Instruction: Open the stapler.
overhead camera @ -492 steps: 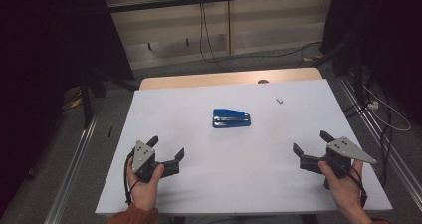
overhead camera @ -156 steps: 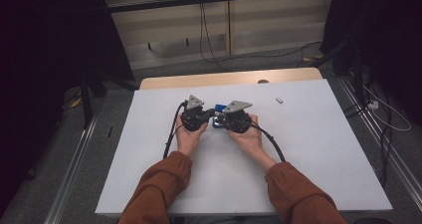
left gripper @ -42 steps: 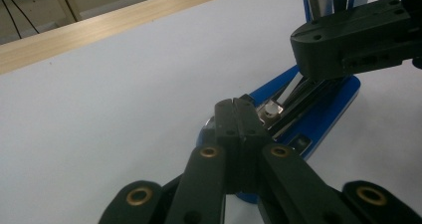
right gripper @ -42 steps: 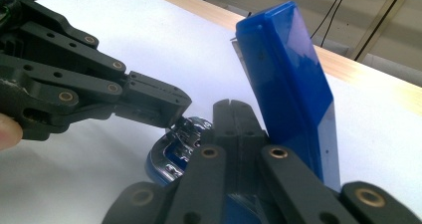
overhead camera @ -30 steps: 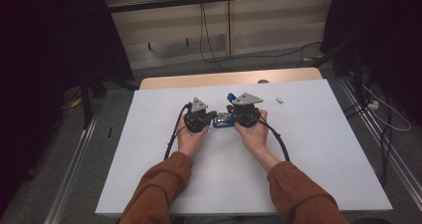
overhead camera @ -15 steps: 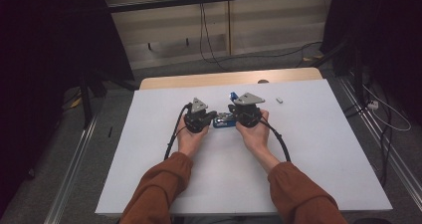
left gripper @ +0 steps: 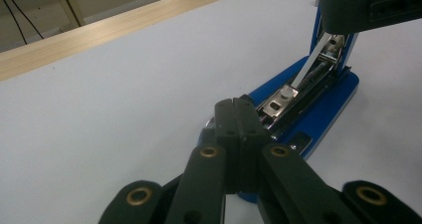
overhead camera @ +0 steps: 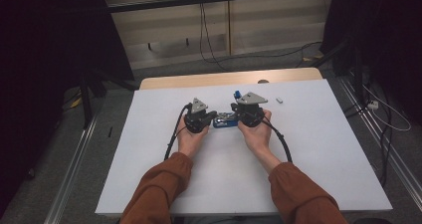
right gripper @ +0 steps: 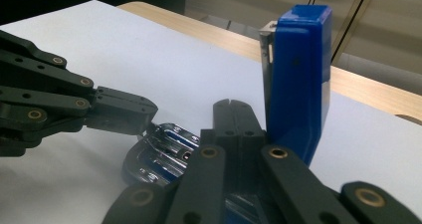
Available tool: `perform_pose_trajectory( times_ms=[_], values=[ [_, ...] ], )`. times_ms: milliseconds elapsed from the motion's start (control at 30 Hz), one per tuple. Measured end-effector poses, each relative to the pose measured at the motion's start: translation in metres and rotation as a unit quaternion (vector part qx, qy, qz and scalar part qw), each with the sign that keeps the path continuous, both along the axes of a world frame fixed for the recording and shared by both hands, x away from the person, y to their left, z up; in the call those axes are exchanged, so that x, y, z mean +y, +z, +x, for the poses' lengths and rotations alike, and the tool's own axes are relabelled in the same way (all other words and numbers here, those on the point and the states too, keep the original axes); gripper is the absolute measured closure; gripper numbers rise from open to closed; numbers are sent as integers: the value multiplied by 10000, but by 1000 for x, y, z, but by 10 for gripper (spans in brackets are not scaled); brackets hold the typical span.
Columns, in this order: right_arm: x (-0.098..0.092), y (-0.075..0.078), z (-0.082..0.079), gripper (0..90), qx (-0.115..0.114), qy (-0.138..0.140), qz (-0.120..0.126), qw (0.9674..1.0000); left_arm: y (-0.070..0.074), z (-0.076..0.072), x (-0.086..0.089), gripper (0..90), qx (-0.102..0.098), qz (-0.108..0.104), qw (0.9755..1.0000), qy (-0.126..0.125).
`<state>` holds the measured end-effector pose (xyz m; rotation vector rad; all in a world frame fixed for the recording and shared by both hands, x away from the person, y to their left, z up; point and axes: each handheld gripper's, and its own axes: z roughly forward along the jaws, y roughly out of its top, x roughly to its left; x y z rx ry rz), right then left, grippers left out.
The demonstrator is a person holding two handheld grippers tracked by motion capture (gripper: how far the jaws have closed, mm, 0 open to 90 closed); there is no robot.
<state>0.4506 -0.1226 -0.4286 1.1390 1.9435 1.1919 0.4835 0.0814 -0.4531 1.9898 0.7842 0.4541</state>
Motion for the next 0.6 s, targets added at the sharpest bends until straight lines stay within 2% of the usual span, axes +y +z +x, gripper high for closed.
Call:
perform_pose_trajectory(
  times_ms=[600],
  values=[
    [-4,1,-2,900,-51,-156,42,9999,0,-1,0,900,-37,1,10000,18]
  ],
)
